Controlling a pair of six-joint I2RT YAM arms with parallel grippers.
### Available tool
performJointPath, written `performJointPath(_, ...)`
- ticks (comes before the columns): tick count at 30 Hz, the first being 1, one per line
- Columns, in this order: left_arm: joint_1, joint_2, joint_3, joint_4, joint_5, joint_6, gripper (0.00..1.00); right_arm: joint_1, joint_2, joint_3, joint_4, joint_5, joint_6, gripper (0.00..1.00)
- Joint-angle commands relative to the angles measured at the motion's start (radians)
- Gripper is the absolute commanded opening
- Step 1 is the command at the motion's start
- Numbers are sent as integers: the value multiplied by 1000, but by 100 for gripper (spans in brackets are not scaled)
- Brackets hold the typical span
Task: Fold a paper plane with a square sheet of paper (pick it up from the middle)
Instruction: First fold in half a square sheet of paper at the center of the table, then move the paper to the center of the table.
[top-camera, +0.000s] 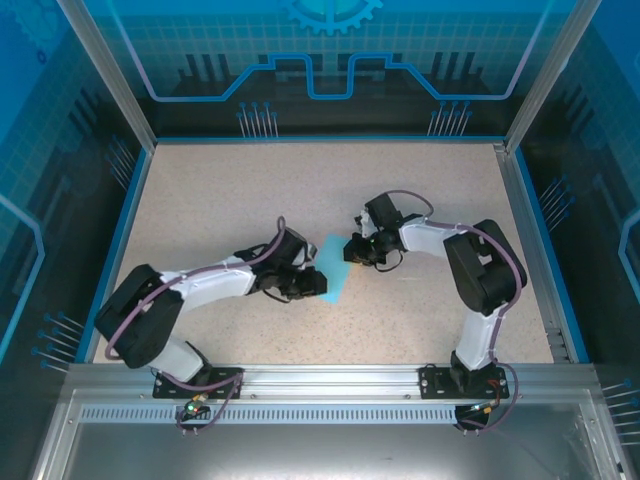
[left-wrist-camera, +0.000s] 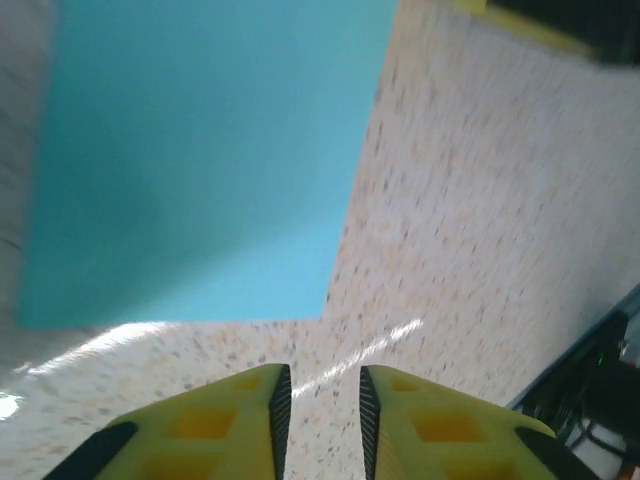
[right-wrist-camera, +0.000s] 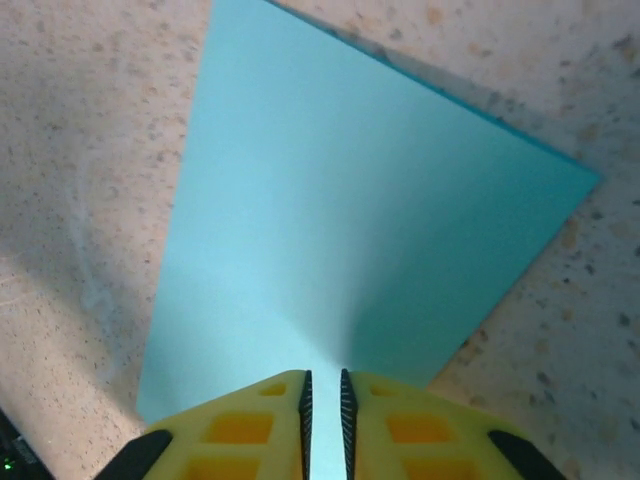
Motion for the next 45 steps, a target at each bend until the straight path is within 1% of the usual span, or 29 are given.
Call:
performJointPath(1,64,-55,34,-111,-137,-34,36,46,-78,81,-131,147,-25,27)
performJointPath(2,83,-69,38,-137,-166,-37,41,58,-80,96,-154,196,-17,28)
performJointPath(4,117,-93,37,-165,-195,-35,46,78,-67,119,-184,263,-2,32)
performJointPath(6,150,-116,23,-169,-203,-35,56,93,-31,153,-216,324,23,34)
performJointPath(8,179,-133,11,-171,-201,-38,62,104,8,180,-240,357,42,35)
performJointPath(9,192,-141,2,-172,-201,-37,68,110,28,195,-246,371,50,36)
performJointPath(15,248,-158,-40,-159,-191,-15,94,137,122,284,-305,432,71,40)
performJointPath(17,258,-165,-49,-152,-172,0,99,150,148,310,-328,451,74,42)
performJointPath(21,260,-182,-70,-141,-171,16,99,173,201,343,-354,445,68,42)
performJointPath(27,263,-181,-89,-128,-124,-5,98,232,260,384,-296,292,-33,41)
performJointPath(29,262,-179,-96,-120,-93,-13,99,241,266,399,-286,269,-40,41)
performJointPath(30,263,-177,-100,-118,-72,-14,98,241,263,403,-281,263,-40,40)
performJointPath(34,261,-177,-131,-75,32,-43,99,233,226,417,-286,318,-15,40)
performJointPath(36,260,-179,-153,-45,79,-75,97,232,198,418,-281,337,-7,40)
performJointPath(40,258,-186,-190,-2,136,-130,94,231,170,398,-245,299,2,39)
performJointPath(45,227,-180,-202,21,169,-169,88,219,219,399,-226,263,16,36)
